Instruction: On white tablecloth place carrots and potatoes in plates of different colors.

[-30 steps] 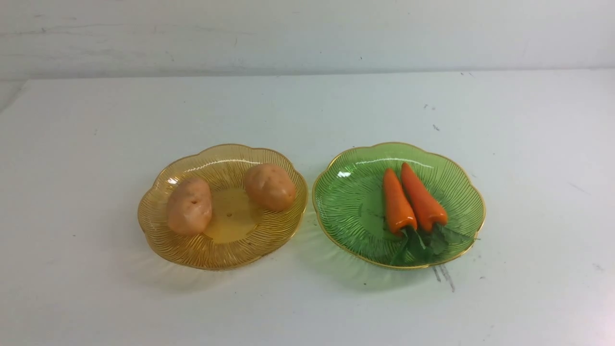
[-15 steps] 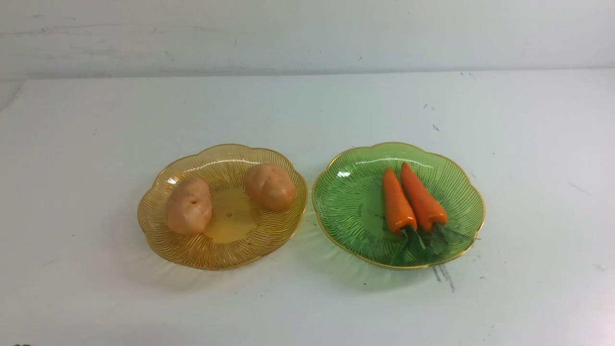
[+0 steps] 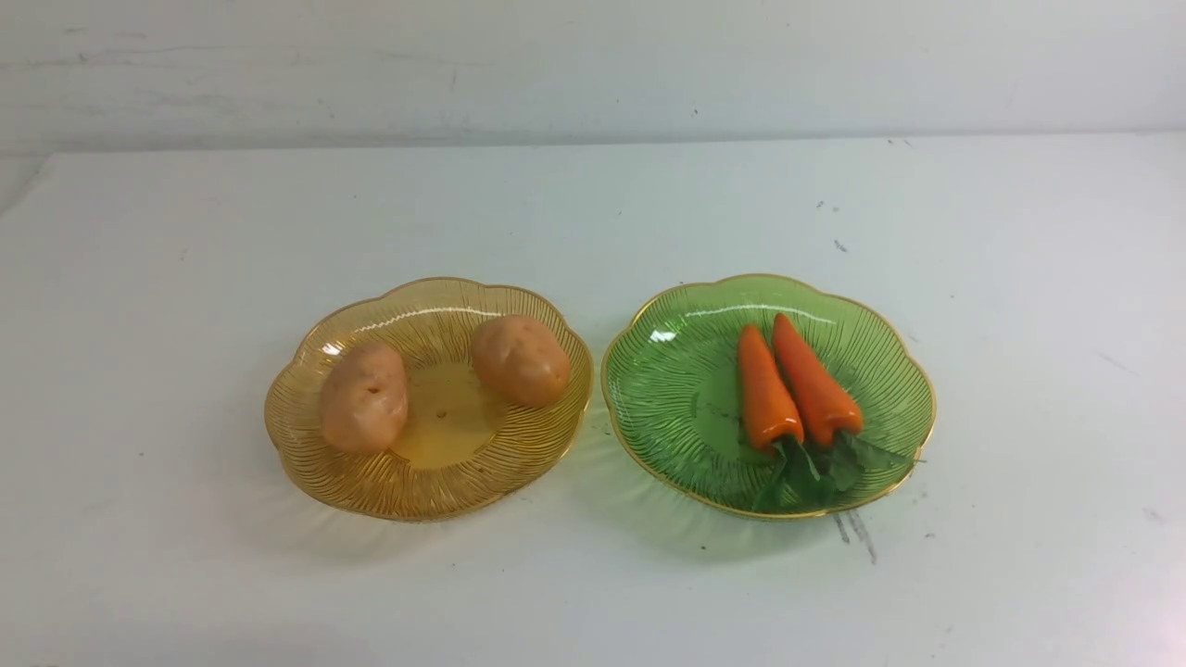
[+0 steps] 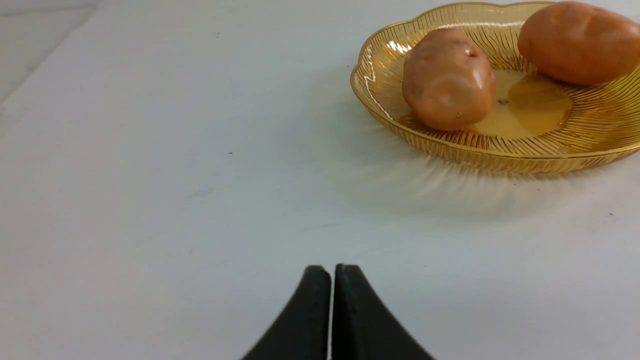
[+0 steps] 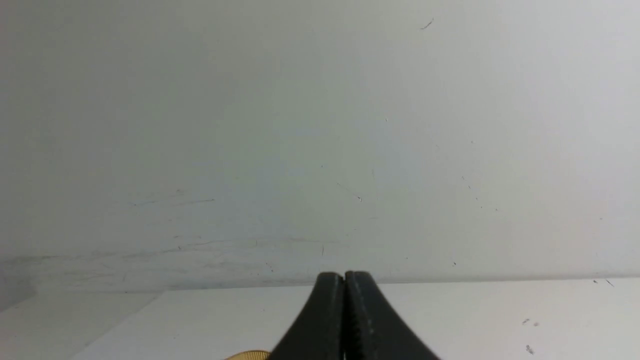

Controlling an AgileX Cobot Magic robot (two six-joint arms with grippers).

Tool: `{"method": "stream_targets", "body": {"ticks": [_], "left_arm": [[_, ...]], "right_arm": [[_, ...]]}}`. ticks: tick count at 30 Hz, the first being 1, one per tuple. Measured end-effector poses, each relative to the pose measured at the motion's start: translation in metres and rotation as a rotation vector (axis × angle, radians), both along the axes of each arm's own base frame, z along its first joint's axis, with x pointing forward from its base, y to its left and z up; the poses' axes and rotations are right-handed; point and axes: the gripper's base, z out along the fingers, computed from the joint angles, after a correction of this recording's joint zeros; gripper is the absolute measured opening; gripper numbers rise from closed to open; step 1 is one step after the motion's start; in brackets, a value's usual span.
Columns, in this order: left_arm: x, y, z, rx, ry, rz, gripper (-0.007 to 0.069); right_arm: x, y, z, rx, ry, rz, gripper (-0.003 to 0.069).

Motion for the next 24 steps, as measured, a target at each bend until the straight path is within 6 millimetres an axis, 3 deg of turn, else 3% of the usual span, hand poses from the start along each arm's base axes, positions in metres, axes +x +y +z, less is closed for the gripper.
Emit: {"method": "stream_targets", "body": {"ticks": [19,24], "left_arm": [[0.0,-0.0001,0.0,-0.002,0.0,0.0,-0.0003],[0.0,-0.0001,0.0,-0.002,0.0,0.0,-0.0003]], "right_arm": [[0.0001,0.0001,-0.0007,-0.011,0.004,0.0,-0.0015],[0.0015,-0.0006,-0.0005,-0.146,-0.05,-0.035,-0.0015]]}}
